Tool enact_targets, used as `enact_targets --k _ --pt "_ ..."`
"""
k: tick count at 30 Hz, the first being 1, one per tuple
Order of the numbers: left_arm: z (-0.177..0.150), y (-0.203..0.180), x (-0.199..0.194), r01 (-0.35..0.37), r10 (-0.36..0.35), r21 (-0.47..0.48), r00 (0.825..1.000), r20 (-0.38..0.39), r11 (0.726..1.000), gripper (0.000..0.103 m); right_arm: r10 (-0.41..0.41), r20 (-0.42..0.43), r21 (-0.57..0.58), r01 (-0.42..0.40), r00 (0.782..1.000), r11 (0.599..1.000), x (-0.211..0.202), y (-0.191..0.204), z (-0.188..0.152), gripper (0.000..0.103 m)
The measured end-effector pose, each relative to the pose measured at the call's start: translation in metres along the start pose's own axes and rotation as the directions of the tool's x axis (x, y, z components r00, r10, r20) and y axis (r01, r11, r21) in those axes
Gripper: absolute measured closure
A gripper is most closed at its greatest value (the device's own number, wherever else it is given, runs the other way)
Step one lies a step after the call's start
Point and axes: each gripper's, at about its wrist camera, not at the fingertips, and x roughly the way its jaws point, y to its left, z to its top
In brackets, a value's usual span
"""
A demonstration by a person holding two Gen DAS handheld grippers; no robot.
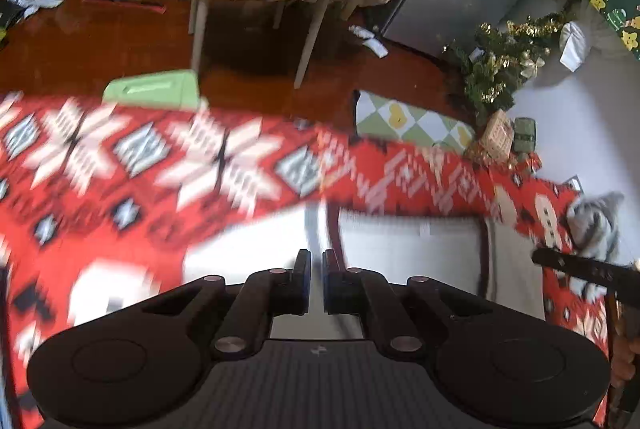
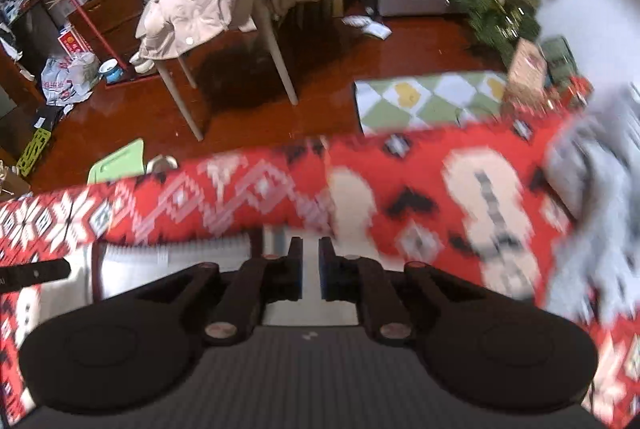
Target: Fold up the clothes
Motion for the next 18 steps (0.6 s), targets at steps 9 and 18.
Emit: enact_targets --k 9,18 --pt "-0.072 0.028 -0.026 -0.111 0.106 -0.055 0.991 -0.086 0.992 0.098 -0.018 -0.078 0.029 0.02 0.997 0.999 -0.021 -0.021 -0.063 0.095" --pt "-0.043 0.023 -0.007 -0.081 0.08 -0.029 0.996 -0.025 0.996 0.098 -0.027 -0.054 0.012 0.027 0.998 1.0 -0.005 -0.018 -0.056 0.096"
